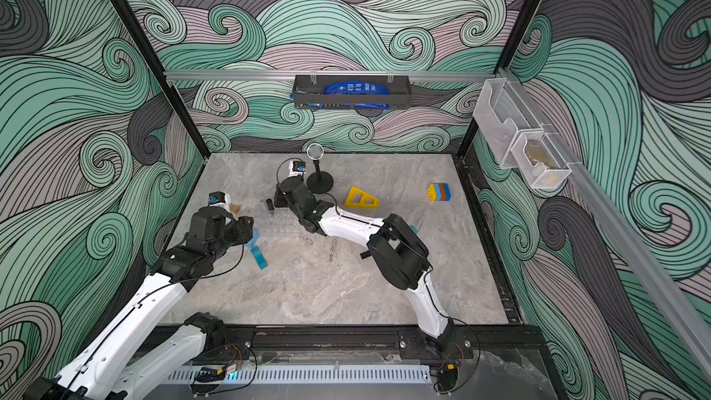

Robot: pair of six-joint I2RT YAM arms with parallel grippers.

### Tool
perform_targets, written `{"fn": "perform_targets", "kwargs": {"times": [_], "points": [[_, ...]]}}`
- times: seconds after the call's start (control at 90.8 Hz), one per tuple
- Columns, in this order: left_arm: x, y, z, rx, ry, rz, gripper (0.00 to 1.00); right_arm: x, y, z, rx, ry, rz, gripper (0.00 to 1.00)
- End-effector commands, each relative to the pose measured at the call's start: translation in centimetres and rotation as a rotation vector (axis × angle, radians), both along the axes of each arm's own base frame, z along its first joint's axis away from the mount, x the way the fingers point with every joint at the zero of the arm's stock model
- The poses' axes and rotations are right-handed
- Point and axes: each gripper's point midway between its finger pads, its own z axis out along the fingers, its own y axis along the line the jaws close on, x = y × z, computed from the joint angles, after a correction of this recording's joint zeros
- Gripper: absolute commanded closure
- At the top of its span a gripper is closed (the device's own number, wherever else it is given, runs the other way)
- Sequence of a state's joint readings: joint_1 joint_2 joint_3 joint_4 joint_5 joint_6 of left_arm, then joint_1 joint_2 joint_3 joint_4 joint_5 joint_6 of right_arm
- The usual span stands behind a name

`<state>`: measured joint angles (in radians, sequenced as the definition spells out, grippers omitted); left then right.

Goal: Arrange the lipsticks in the organizer
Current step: Place the lipstick in the storage box.

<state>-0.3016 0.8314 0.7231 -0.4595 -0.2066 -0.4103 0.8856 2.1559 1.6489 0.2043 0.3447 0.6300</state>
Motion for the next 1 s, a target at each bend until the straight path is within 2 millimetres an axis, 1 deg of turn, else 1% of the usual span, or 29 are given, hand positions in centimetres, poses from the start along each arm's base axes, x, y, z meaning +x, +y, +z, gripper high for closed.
{"fn": "perform_targets", "kwargs": {"times": [0.0, 0.187, 0.33, 0.506, 0.782, 0.925, 0.991], "points": [[-0.4, 0.7, 0.5, 0.017, -0.014, 0.031, 0.42, 1.1, 0.3, -1.7, -0.091, -0.025, -0.019, 0.92], [-0.3, 0.5, 0.4, 0.012, -0.013, 0.024, 0.42, 1.1, 1.4, -4.0, -0.093, 0.009, 0.013, 0.92], [-0.3, 0.4, 0.3, 0.011, -0.012, 0.016, 0.42, 1.2, 2.0, -4.9, -0.101, 0.021, 0.021, 0.92], [-0.2, 0.4, 0.3, 0.014, -0.010, 0.012, 0.42, 1.2, 2.2, -5.5, -0.094, 0.035, 0.026, 0.93], [-0.2, 0.2, 0.3, 0.011, -0.010, 0.007, 0.43, 1.7, 1.9, -8.8, -0.172, 0.063, -0.004, 0.93], [-0.2, 0.2, 0.2, 0.010, -0.009, 0.003, 0.43, 1.6, 2.1, -8.8, -0.211, 0.037, -0.017, 0.92], [-0.2, 0.2, 0.2, 0.011, -0.008, 0.003, 0.43, 1.6, 2.4, -8.7, -0.210, 0.035, -0.014, 0.89]]}}
